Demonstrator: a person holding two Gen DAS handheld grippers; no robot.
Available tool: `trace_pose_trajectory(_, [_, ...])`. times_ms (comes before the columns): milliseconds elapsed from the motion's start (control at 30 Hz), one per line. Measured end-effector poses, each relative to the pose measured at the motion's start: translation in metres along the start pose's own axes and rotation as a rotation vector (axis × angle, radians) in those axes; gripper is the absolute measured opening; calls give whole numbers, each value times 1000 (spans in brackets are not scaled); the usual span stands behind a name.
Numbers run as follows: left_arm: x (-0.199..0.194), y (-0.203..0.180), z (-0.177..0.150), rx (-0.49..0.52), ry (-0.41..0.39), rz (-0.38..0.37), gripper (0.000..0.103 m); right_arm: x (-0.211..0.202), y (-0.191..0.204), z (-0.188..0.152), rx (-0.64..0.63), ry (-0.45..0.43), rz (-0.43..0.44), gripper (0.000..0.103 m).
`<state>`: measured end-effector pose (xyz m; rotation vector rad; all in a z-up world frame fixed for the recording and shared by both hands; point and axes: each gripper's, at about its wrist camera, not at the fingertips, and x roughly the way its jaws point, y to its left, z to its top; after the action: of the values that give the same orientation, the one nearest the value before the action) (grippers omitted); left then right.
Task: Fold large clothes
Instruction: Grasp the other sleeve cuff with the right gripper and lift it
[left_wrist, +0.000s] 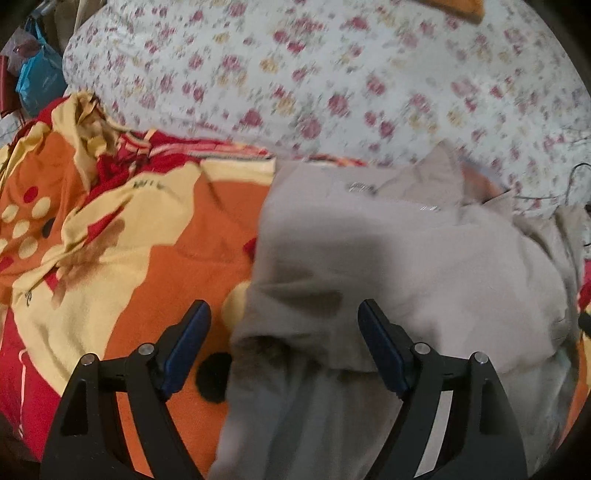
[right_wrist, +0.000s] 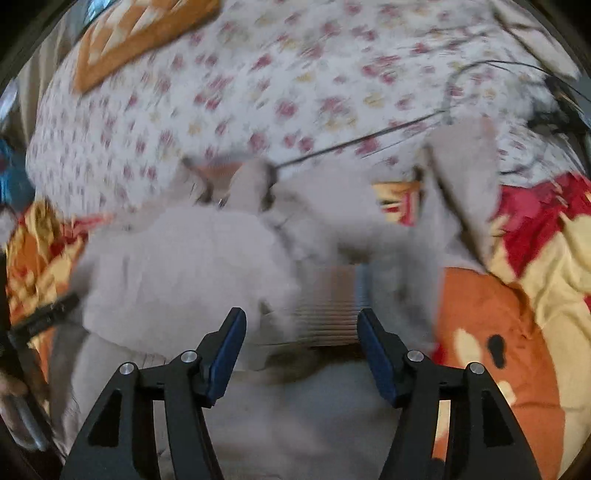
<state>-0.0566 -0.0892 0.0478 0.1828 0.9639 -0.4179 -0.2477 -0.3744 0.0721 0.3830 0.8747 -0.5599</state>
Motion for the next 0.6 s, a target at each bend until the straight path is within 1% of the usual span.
trace_pose_trajectory(67, [1,-6,2,21,-3,-6,82,-9,-22,3,63,-37,-23,66])
trace_pose_trajectory(100, [5,-8,2,33,8,-6,82,-12,-37,5,108,-51,-43,66])
trace_pose_trajectory(233, [26,-13,-2,53,75,2,82,-15,-81,10,262,-76,-60,66])
trace_pose_trajectory(267, [29,-14,-3,51,85,3,82,-14,-88,9,288,-80,-76,66])
trace_pose_trajectory(333, [30,-14,-2,43,86,0,82,-11,-103,8,334,-78,-107,66])
trace_pose_trajectory(400, [30,-13,-1,40,89,-3,82,-10,-118,12,396,-92,-106,66])
trace_pose_trajectory(533, [30,-10,-1,30,94,-12,82,-9,-137,30,410,-119,-156,67])
trace_pose_trajectory(600, [30,-10,0,30,96,-11,82,-3,-144,43,402,-122,-170,70])
